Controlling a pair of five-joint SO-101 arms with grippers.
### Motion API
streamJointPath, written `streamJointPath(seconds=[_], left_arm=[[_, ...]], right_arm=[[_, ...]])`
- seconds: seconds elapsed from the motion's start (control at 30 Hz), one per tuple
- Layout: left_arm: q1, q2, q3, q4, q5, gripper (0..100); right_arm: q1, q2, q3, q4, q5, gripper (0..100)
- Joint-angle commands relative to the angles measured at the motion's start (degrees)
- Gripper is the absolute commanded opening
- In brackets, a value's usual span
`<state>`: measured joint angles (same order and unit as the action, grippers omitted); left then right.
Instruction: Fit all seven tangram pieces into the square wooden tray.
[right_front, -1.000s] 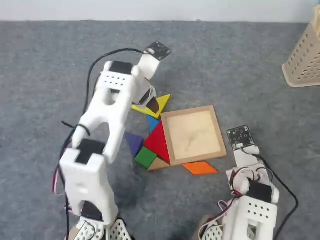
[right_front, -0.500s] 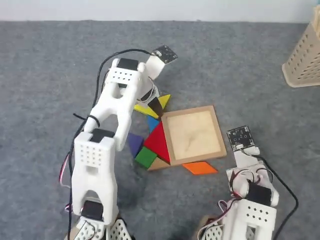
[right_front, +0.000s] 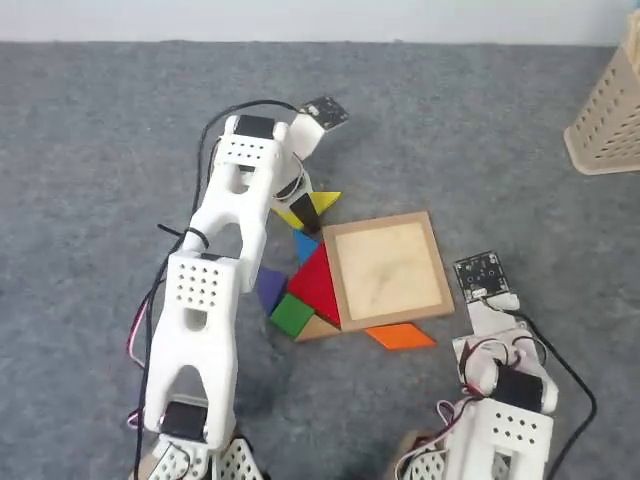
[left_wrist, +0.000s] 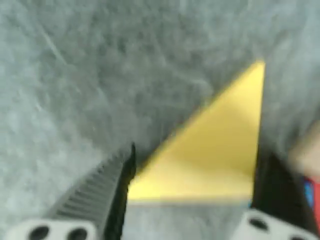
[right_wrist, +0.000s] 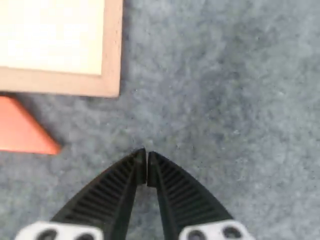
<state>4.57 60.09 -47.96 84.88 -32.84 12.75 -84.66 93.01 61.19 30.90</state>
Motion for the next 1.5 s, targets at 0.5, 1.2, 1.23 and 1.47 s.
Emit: streamJointPath(seconds=[0.5, 1.2, 1.23, 1.47], left_arm=[[-0.4, 4.8, -23.7, 15.7, 13.6, 10], [-8.3, -30.6, 17.5, 6.5, 2.2, 20], [-8.6, -29.0, 17.5, 5.5, 0.9, 26], [-9.0, -16.4, 15.6, 0.0, -13.9, 33]], right_arm=[[0.3, -1.0, 0.0, 0.8, 1.2, 0.9], [0.5, -1.0, 0.0, 0.8, 1.2, 0.9], [0.5, -1.0, 0.0, 0.8, 1.2, 0.9], [0.6, -1.0, 0.0, 0.7, 1.2, 0.9]])
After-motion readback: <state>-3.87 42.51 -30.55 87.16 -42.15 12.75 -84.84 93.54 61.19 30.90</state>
